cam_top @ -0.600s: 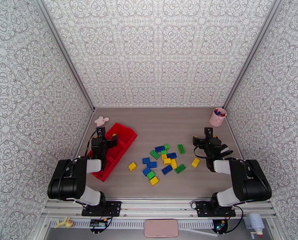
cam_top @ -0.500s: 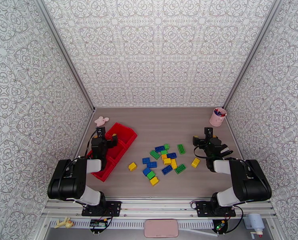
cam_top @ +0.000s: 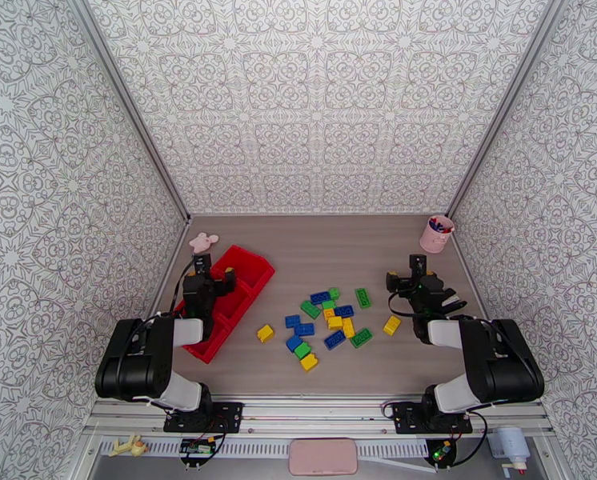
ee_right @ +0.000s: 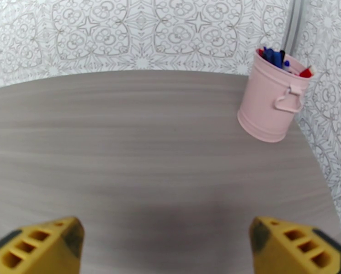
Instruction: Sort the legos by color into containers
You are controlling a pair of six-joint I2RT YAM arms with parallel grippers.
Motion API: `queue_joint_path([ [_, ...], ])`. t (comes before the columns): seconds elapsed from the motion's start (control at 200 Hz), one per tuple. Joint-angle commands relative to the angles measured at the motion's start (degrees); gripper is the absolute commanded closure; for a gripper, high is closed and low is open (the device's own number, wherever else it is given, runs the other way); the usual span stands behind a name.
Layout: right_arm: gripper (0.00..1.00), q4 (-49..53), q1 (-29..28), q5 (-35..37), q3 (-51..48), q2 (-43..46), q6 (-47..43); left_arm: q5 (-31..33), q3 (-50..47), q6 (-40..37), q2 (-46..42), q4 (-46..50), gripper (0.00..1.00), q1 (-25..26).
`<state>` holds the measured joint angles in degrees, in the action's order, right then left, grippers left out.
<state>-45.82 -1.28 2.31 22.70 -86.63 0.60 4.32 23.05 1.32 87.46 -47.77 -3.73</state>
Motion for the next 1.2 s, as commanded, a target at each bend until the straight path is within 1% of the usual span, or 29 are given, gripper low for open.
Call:
queue_joint_path([
  [0.0,0.0,0.3,0.27,0.07,0.94,0.32,0.2,-0.54,0.04,-0.73,0.16,0.79,0.0,0.29],
  [0.195,0.0,-0.06,0.31,0.15,0.62,0.57,0.1,-0.64,-0.18,-0.79,-0.04,0.66,0.0,0.28],
  [0.25,0.0,0.15,0.31,-0.3,0.65,0.99,-0.05,0.66,0.02,-1.0,-0.54,1.49,0.0,0.8],
  [0.34,0.0,3.52,0.31,-0.9,1.48,3.66,-0.42,1.18,0.0,-2.0,-3.57,3.82,0.0,1.83],
  [0.43,0.0,8.39,0.31,-0.93,2.6,7.15,-0.41,3.22,-0.15,-3.09,-7.83,6.93,0.0,3.34],
  [0.535,0.0,12.83,0.31,-2.18,3.78,10.52,-0.71,4.57,0.38,-3.23,-14.17,13.0,0.0,4.58],
  [0.62,0.0,17.87,0.22,-1.91,5.34,13.2,0.62,5.92,1.99,-2.58,-19.41,20.7,0.0,6.33],
  [0.705,0.0,21.87,0.15,-3.09,6.44,15.71,0.97,7.92,3.4,-1.92,-24.18,27.88,0.0,9.3],
  [0.8,0.0,26.18,-0.28,-4.72,7.69,18.55,1.33,12.52,4.77,0.18,-28.95,35.17,0.0,13.58],
  [0.915,0.0,31.26,-1.59,-6.14,9.0,22.51,1.69,19.16,6.96,5.68,-34.63,44.85,0.0,19.54],
  [0.985,0.0,34.24,-2.78,-6.98,9.76,24.89,1.68,25.05,8.66,10.61,-37.84,51.77,0.0,23.39],
  [1.035,0.0,36.28,-3.67,-8.22,10.33,26.47,1.52,29.31,10.29,15.2,-39.74,57.52,0.0,25.8],
  [1.075,0.0,38.03,-4.71,-8.72,10.82,27.63,1.42,32.2,11.81,20.43,-40.85,62.7,0.0,27.58],
  [1.195,0.0,42.9,-8.77,-10.1,12.41,30.55,0.46,37.48,17.91,35.19,-41.22,79.46,0.0,31.9],
])
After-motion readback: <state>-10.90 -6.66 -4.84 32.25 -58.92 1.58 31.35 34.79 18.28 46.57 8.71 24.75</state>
